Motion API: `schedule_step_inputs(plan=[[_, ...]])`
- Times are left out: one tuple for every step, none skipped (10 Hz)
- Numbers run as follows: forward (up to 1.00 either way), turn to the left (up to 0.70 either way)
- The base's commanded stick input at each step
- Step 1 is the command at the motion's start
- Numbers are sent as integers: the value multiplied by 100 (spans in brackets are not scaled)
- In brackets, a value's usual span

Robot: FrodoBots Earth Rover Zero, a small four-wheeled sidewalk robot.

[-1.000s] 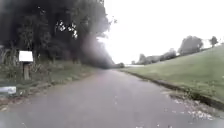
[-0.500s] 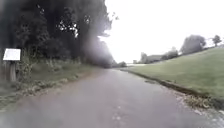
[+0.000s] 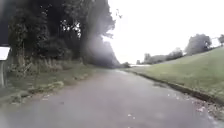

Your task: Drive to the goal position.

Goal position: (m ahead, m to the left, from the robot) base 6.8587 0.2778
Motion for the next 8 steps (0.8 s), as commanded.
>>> schedule_step_inputs(plan=[[100,4],[100,3],[100,4],[100,4],[100,4],[100,3],[100,3],[100,3]])
